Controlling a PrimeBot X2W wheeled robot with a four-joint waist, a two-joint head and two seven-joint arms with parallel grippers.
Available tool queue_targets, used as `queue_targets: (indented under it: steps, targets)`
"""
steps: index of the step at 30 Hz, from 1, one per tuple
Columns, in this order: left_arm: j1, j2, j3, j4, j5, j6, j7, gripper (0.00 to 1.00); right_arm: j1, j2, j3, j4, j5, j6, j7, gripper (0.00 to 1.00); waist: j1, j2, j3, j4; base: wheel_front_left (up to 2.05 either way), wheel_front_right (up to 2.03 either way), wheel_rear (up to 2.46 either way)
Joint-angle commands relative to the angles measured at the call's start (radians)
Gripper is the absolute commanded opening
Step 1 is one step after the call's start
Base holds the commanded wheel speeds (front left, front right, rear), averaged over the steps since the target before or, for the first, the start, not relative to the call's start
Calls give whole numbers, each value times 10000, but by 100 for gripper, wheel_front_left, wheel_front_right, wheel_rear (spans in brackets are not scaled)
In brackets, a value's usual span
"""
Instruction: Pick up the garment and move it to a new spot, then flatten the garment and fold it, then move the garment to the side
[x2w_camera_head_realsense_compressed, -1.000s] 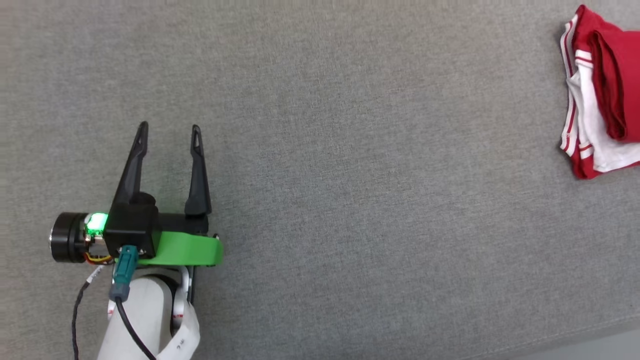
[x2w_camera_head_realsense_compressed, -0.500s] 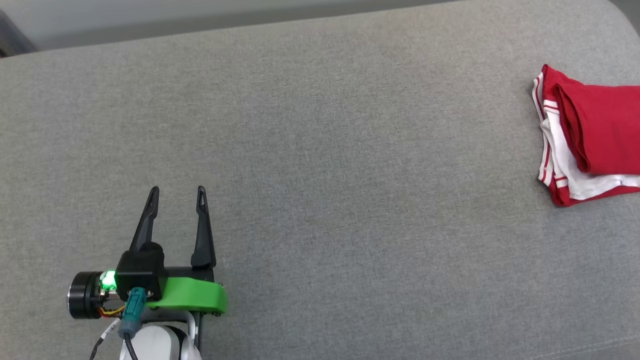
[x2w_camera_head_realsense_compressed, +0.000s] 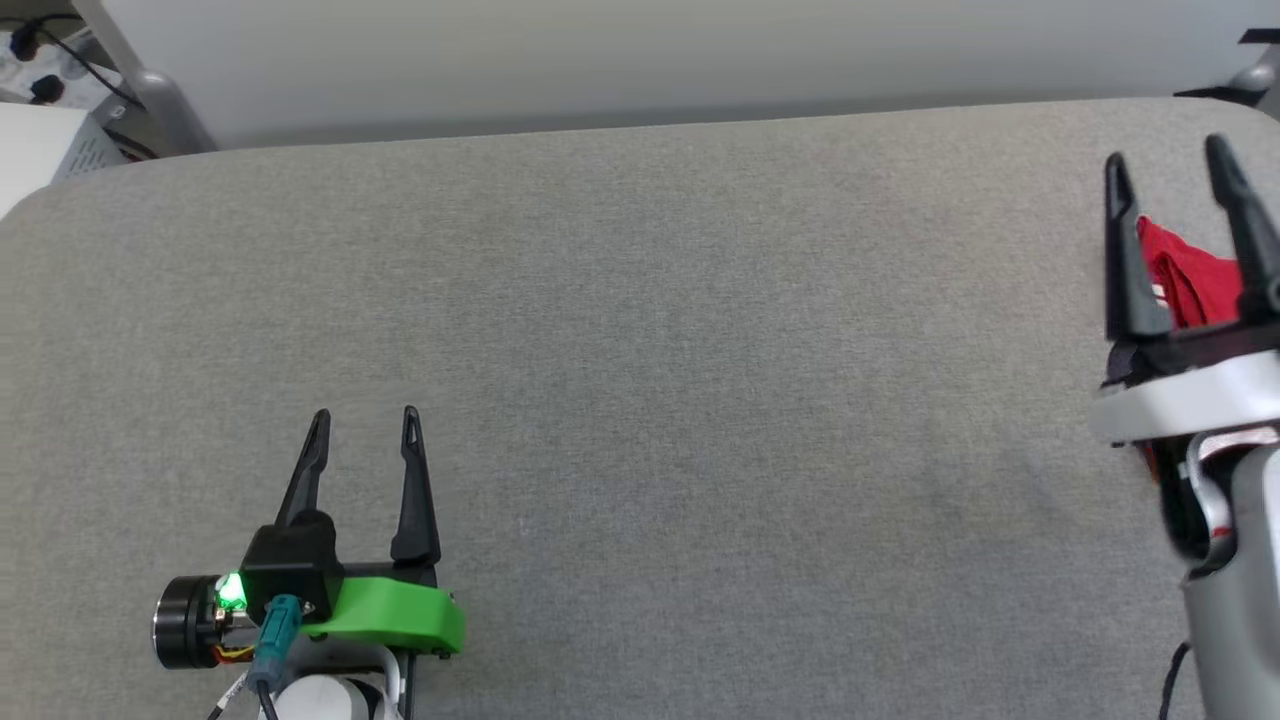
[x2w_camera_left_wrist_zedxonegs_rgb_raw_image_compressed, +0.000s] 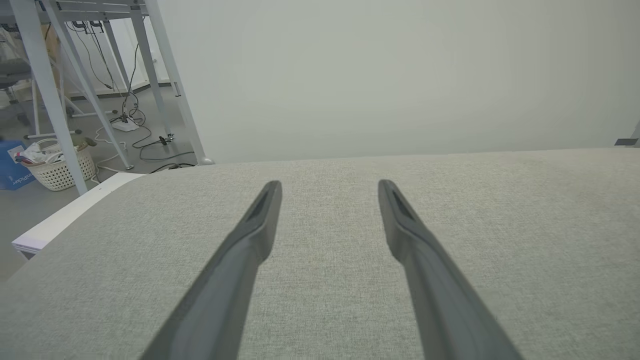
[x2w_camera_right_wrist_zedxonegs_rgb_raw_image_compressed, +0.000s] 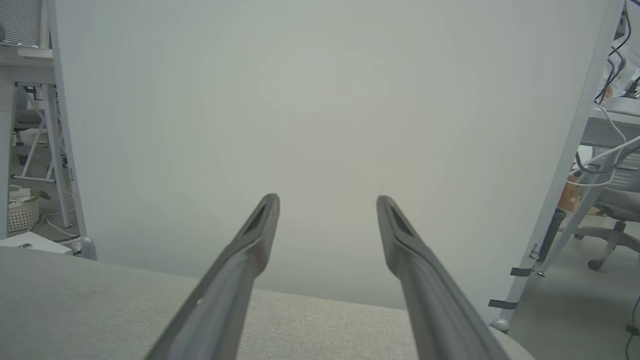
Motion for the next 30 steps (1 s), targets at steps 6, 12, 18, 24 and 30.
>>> queue_targets:
  steps: [6, 12, 18, 24, 30]
  targets:
    - [157, -59, -23, 271, -96, -133, -57, 100, 1522, 943, 133, 127, -81, -7, -20, 100, 0, 0, -536, 594, 0, 0, 0]
    - [189, -81, -29, 530, -114, -216, -57, 100, 2715, 1417, 111, 193, -79, -7, -20, 100, 0, 0, -731, 674, 0, 0, 0]
    - [321, -89, 43, 745, -178, -328, -57, 100, 3494, 1659, 69, -52, -88, -7, -20, 100, 0, 0, -964, 691, 0, 0, 0]
    - [485, -110, 62, 870, -229, -473, -57, 100, 4082, 1739, 1, -332, -254, -7, -20, 100, 0, 0, -1140, 748, 0, 0, 0]
    - [627, -131, 123, 917, -257, -560, -57, 100, 4457, 1787, -53, -416, -377, -7, -20, 100, 0, 0, -1223, 792, 0, 0, 0]
